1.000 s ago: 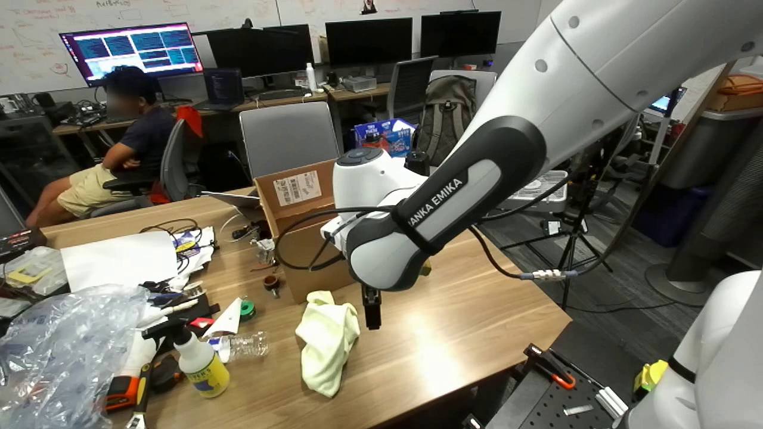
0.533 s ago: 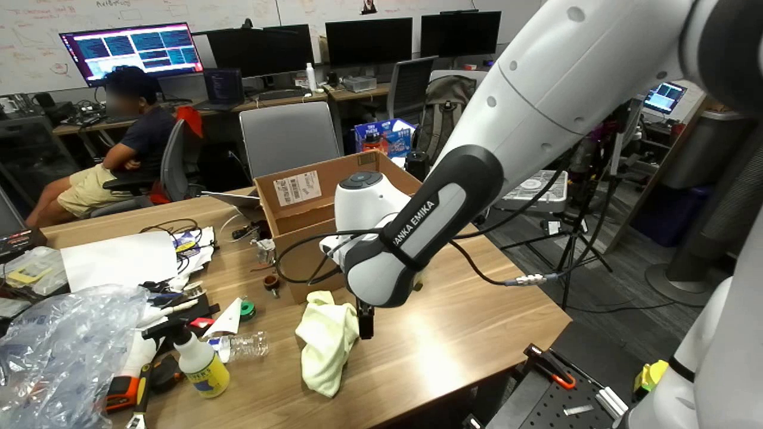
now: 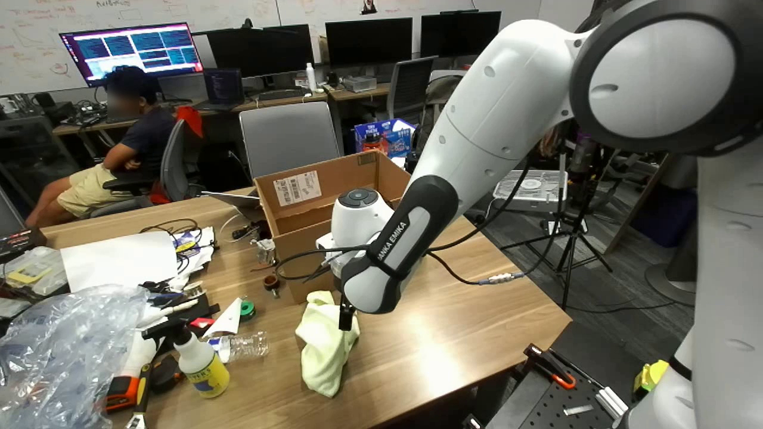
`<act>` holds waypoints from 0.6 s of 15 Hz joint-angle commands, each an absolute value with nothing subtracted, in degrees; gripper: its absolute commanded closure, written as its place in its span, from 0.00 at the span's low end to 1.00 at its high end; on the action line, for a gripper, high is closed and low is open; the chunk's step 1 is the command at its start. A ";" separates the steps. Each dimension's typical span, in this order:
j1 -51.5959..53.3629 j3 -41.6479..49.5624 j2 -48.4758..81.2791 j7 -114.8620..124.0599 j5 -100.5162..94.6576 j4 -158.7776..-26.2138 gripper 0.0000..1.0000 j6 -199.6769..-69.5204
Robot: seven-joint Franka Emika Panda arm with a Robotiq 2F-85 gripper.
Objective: Pick up the clothes from the table and put them in the box
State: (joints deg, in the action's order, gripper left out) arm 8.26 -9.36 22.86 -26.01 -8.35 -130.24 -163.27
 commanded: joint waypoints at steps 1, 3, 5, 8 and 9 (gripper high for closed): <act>8.89 -9.11 25.98 -21.31 -10.65 -126.48 0.00 -165.14; 9.36 -9.24 26.91 -20.10 -11.20 -125.55 0.00 -165.30; 9.81 -9.74 27.36 -19.07 -11.33 -124.90 0.00 -164.95; 11.03 -9.81 28.21 -17.91 -11.77 -124.53 0.00 -164.85; 11.33 -9.91 28.38 -17.67 -11.80 -124.46 0.00 -164.58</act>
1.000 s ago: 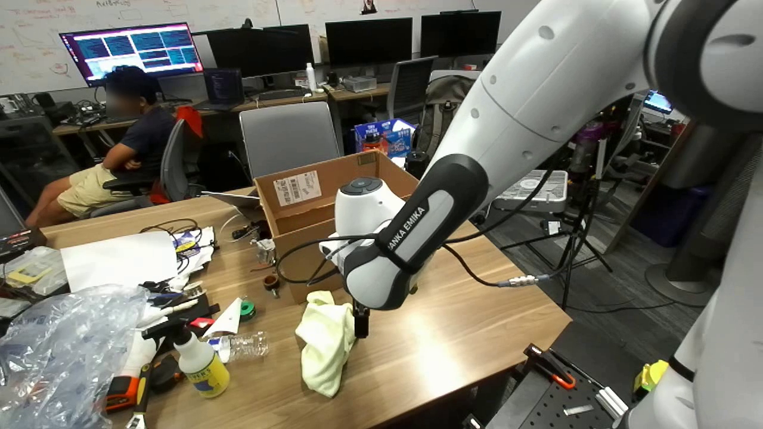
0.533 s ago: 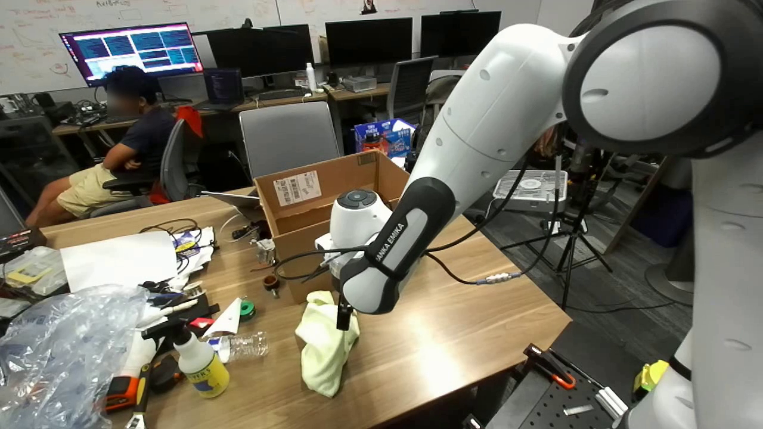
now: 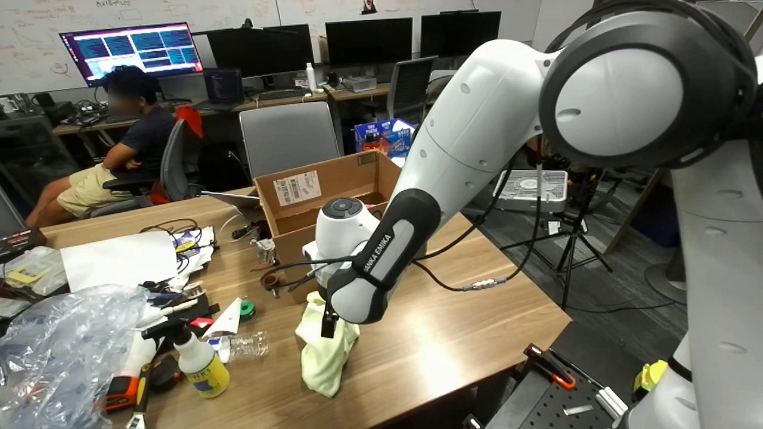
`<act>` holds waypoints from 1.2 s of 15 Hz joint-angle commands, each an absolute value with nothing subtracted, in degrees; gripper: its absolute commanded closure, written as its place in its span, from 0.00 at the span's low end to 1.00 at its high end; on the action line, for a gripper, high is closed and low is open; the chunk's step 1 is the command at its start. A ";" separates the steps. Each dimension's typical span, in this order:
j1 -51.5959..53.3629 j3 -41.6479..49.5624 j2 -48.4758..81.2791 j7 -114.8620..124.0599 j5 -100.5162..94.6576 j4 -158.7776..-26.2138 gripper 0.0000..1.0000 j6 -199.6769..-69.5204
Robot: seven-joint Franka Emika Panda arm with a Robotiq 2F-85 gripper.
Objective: Pick up the clothes from the table and put them in the box
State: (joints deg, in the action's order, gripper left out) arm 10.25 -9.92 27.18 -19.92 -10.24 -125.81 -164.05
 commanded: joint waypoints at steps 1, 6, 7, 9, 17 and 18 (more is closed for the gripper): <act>11.72 -9.78 28.77 -17.40 -12.01 -124.48 0.00 -164.64; 13.09 -8.65 31.64 -16.51 -13.63 -123.97 0.00 -164.73; 13.25 -8.36 32.43 -16.31 -14.04 -123.73 0.00 -164.79; 13.31 -7.99 33.76 -16.20 -14.62 -123.24 0.00 -164.67; 13.51 -6.62 38.55 -15.80 -15.70 -120.85 0.00 -164.46; 13.51 -6.62 38.86 -15.74 -15.69 -120.57 0.00 -164.30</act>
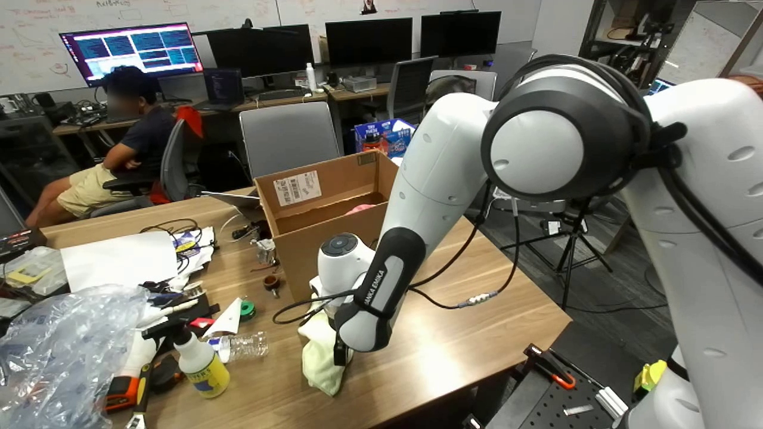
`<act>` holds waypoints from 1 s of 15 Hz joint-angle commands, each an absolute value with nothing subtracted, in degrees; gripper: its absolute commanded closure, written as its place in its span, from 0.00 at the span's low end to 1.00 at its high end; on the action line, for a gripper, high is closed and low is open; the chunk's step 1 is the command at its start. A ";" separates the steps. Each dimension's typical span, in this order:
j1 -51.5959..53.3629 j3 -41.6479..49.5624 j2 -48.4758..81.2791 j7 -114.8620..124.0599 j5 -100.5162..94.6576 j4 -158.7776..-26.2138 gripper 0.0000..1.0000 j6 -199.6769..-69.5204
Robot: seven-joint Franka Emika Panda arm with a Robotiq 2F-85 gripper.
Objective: Pick up the clothes from the table and put them in the box
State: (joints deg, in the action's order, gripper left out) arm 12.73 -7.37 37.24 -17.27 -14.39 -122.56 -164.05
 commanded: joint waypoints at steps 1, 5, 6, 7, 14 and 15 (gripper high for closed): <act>13.59 -6.42 39.35 -15.67 -15.80 -120.36 0.00 -164.44; 13.43 -6.43 40.19 -15.43 -15.56 -119.50 0.00 -164.11; 13.35 -6.44 40.32 -15.42 -15.51 -119.35 0.00 -164.04; 13.35 -6.37 40.47 -15.34 -15.52 -119.22 0.00 -164.08; 13.42 -5.35 40.70 -14.80 -15.68 -118.62 0.55 -163.94; 13.62 -4.95 40.68 -14.56 -15.82 -118.55 0.64 -164.12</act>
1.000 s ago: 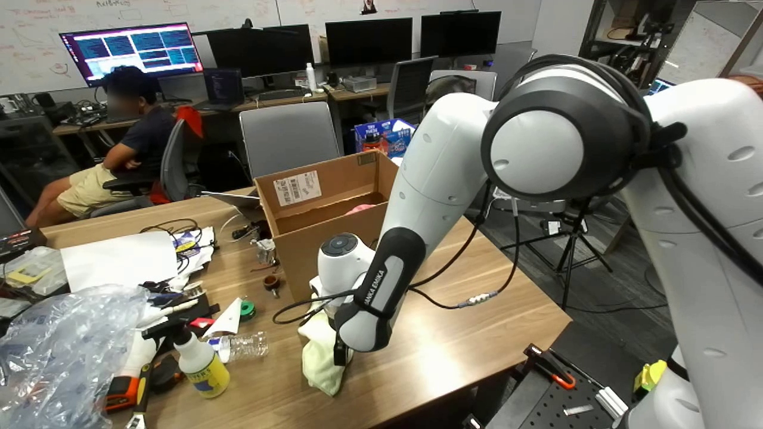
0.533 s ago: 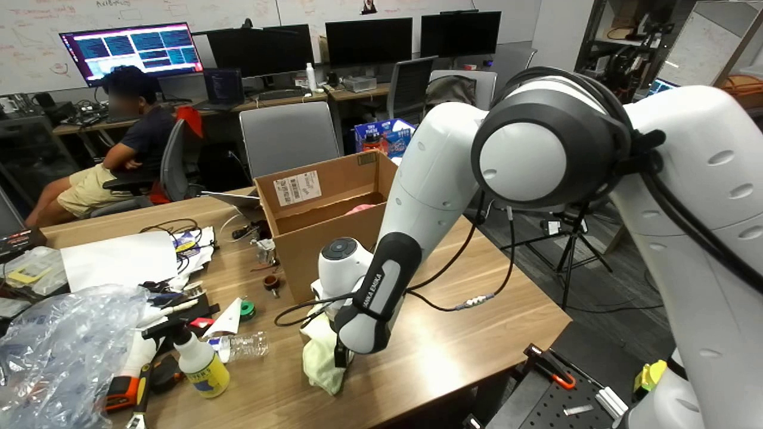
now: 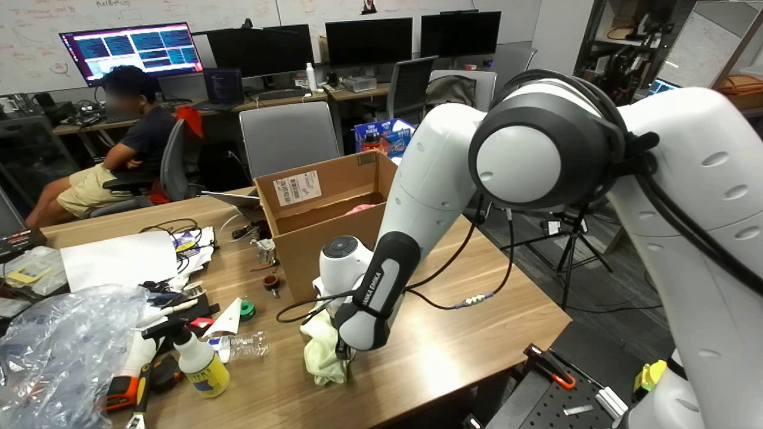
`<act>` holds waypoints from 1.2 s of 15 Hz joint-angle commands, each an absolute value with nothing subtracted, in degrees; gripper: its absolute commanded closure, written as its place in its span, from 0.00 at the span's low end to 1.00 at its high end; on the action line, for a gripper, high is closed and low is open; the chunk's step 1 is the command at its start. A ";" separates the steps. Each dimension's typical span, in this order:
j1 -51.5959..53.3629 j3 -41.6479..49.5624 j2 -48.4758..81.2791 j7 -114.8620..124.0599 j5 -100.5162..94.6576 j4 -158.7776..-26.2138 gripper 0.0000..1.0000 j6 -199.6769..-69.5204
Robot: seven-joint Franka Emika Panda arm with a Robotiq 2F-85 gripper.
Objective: Pick up the clothes from the table and put them in the box
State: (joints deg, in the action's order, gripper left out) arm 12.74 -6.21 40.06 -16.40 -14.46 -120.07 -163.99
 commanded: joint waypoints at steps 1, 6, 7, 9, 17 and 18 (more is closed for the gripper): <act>13.90 -4.46 40.44 -14.17 -15.98 -118.53 0.71 -164.31; 13.96 -3.02 38.40 -12.56 -16.05 -118.78 1.00 -165.35; 13.92 -2.76 37.71 -12.05 -15.90 -118.93 1.00 -165.52; 13.60 -2.37 35.77 -11.30 -15.69 -119.55 0.97 -165.73; 13.72 1.47 21.50 -6.26 -16.52 -123.29 0.97 -165.31; 13.74 2.03 19.51 -5.59 -16.91 -123.64 0.97 -165.39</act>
State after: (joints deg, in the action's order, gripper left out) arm 13.06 0.18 27.03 -8.90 -14.81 -120.11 -165.18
